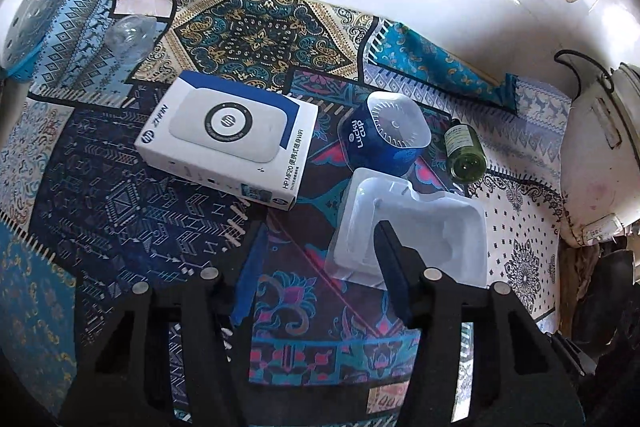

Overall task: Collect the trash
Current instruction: 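Grasp the white plastic tray with the left tool while the right tool grasps the green bottle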

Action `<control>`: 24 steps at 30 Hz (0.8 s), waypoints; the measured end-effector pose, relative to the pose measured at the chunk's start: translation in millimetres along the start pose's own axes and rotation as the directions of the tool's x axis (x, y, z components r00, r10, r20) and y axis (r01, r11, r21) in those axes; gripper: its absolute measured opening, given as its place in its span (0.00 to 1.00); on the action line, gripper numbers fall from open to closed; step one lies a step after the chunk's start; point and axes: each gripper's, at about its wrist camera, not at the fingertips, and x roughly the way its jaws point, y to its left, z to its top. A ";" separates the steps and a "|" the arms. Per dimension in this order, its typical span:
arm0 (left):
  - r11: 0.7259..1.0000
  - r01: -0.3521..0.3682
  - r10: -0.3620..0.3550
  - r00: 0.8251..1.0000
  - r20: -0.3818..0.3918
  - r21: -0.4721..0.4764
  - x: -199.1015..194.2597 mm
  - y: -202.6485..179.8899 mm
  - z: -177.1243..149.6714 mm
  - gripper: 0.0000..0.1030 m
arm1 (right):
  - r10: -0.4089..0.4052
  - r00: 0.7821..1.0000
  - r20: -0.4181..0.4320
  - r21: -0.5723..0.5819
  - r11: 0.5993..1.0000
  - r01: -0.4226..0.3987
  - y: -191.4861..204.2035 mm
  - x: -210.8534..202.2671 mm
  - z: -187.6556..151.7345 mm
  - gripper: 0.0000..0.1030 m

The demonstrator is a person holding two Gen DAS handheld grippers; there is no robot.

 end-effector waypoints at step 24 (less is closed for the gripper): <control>1.000 0.020 -0.020 1.000 -0.014 -0.003 4.0 -8.0 -16.9 0.06 | -0.041 0.999 -0.021 -0.027 0.999 0.040 -13.6 9.3 -9.6 0.25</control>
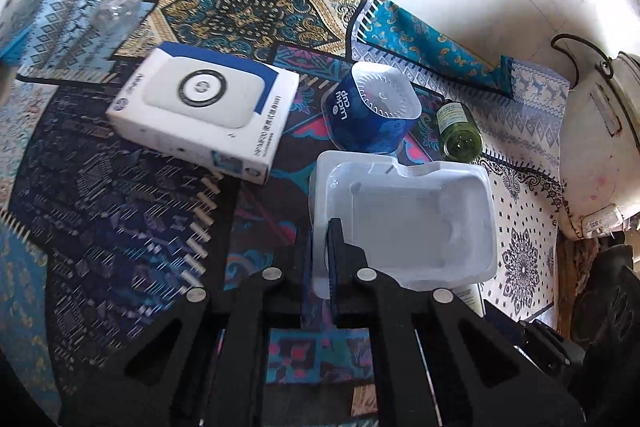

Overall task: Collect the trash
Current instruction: 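Grasp the white plastic tray with the left tool while the right tool grasps the green bottle, then carry the white tray and green bottle down over the floor bin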

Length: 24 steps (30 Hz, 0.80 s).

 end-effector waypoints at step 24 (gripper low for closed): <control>0.992 -0.112 0.100 0.983 0.153 0.066 -187.8 64.5 -153.0 0.06 | -0.025 0.993 0.119 0.029 0.999 0.021 74.2 -114.3 -113.2 0.25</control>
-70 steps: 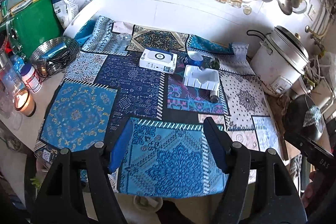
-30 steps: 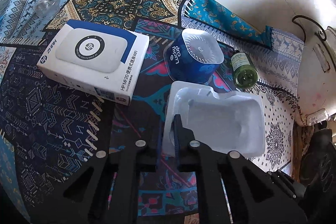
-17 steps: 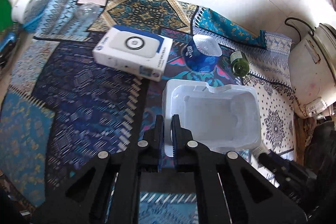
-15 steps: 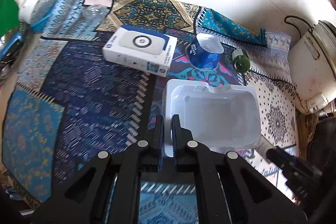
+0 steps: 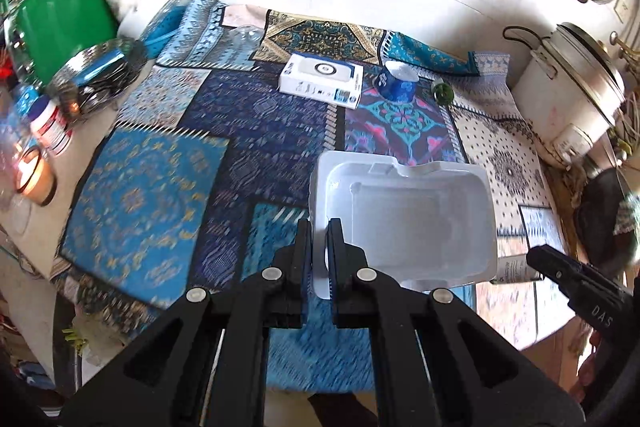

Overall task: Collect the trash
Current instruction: 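Carry the white tray and green bottle down over the floor bin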

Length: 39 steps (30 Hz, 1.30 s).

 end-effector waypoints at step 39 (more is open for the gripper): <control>0.986 -0.075 0.118 0.943 -0.311 0.146 91.9 119.8 -318.6 0.06 | -0.149 0.943 -0.298 0.012 0.987 0.160 66.8 92.7 -288.4 0.25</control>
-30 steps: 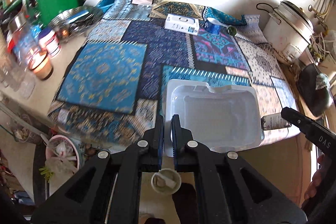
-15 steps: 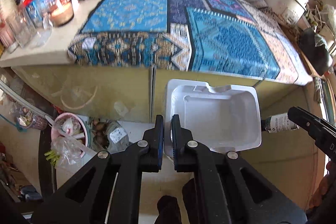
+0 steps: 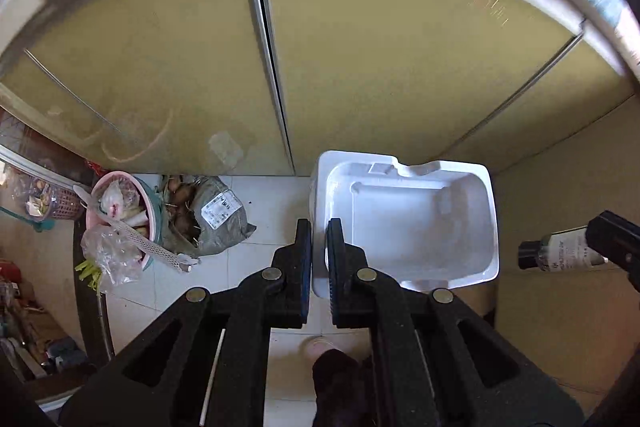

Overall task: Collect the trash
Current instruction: 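Carry the white tray and green bottle down over the floor bin, then open both tools to drop the tray and bottle into the bin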

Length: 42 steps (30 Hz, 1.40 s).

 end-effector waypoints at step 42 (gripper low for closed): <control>0.994 0.065 -0.083 0.968 -0.238 -0.083 217.7 -35.3 -59.2 0.41 | 0.058 0.990 -0.129 -0.054 0.996 -0.065 -26.8 182.4 6.3 0.26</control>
